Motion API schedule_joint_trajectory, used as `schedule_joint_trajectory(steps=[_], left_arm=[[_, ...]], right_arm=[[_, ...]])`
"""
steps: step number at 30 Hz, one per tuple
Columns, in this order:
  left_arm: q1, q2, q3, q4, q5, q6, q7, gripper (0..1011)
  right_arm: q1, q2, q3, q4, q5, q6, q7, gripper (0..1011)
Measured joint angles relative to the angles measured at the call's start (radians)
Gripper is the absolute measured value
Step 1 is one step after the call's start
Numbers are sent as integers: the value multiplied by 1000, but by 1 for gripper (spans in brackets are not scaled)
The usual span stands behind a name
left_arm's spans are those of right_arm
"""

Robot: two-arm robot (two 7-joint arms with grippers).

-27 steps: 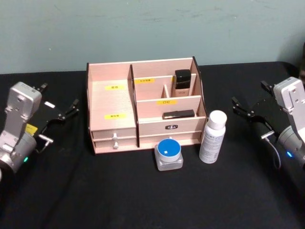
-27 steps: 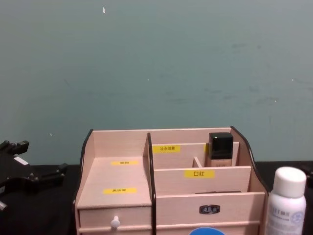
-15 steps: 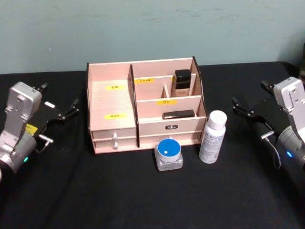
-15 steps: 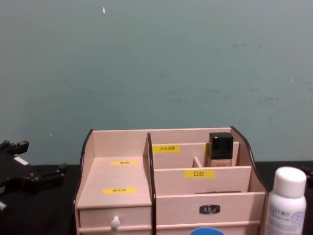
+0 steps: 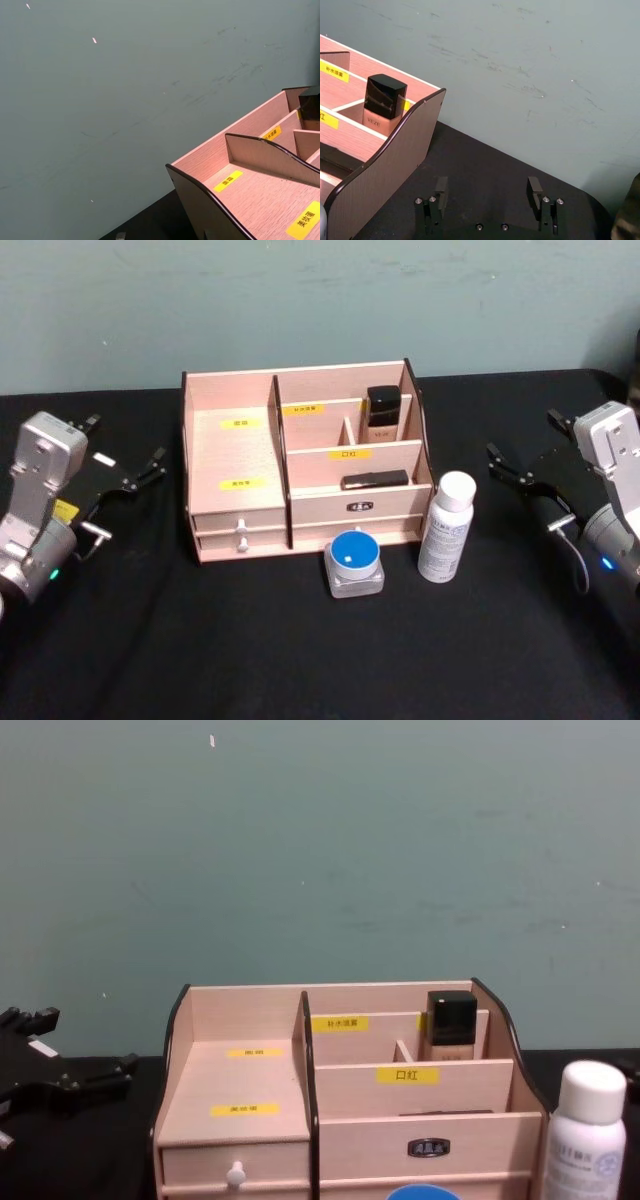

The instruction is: Pick up the facial cleanser and watermelon frost from the table and place them into the tiered storage box.

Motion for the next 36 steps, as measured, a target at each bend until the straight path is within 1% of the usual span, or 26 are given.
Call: schedule_joint_trajectory(steps=[28, 32, 36], left_arm=[[0, 0, 0, 0, 0, 0, 0, 1010], [0, 0, 0, 0, 0, 0, 0, 1010], [0, 0, 0, 0, 0, 0, 0, 1010]], right_arm=[[0, 0, 0, 0, 0, 0, 0, 1002], [-13, 8, 16, -17, 9, 0, 23, 1003], [-46, 39, 51, -75, 32, -1, 57, 1002]])
